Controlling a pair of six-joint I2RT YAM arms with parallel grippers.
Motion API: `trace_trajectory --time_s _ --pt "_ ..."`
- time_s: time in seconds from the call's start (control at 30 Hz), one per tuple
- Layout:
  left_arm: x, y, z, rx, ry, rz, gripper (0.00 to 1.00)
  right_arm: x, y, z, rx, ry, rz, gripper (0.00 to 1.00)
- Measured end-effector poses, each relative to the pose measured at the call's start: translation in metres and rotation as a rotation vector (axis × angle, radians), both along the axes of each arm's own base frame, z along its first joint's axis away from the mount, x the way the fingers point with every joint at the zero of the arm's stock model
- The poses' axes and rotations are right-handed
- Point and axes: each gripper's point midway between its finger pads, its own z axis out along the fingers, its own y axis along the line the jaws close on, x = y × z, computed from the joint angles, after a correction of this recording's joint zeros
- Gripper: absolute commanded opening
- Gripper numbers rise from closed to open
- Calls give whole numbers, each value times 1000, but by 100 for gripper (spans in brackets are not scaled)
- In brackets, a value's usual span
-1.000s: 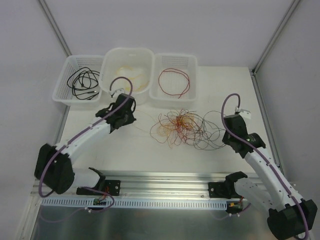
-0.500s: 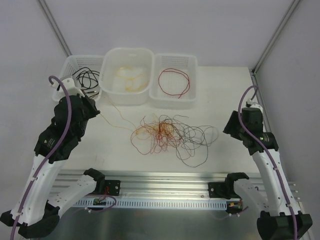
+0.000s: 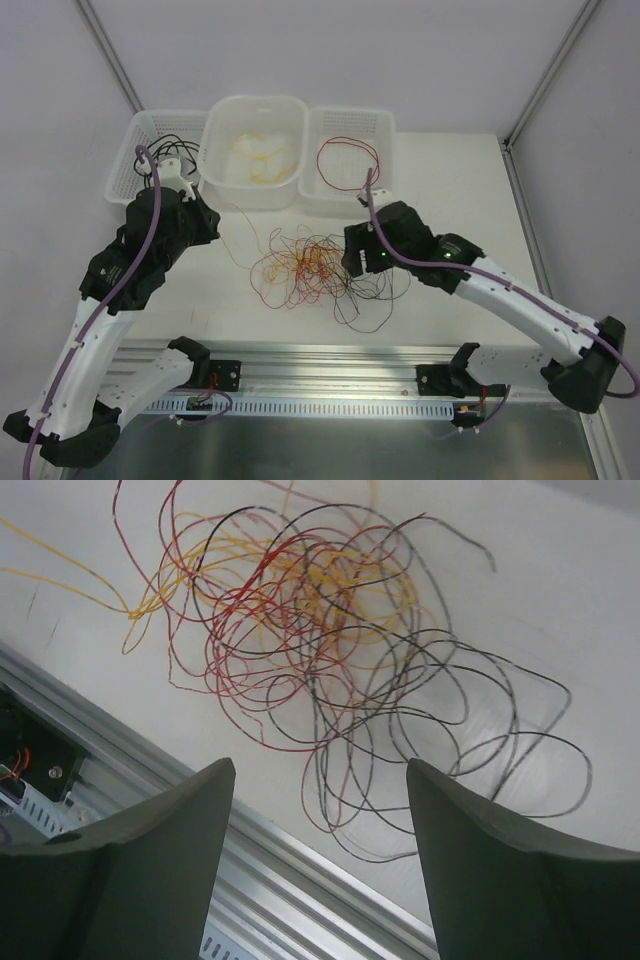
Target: Untangle the cables
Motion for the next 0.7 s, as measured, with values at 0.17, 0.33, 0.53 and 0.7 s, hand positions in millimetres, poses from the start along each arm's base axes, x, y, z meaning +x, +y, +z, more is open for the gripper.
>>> trace_trajectory --time_s 0.17,0.33,0.53,0.7 --pt "-5 1 3 -10 -12 -9 0 3 56 -43 -55 81 86 69" --pt "-12 7 1 3 -2 7 0 10 85 -87 -119 144 104 68" --pt "-16 16 -1 21 0 38 0 18 104 -117 -140 156 107 50" --pt "-20 34 -2 63 -3 116 0 33 82 -137 -189 166 35 6"
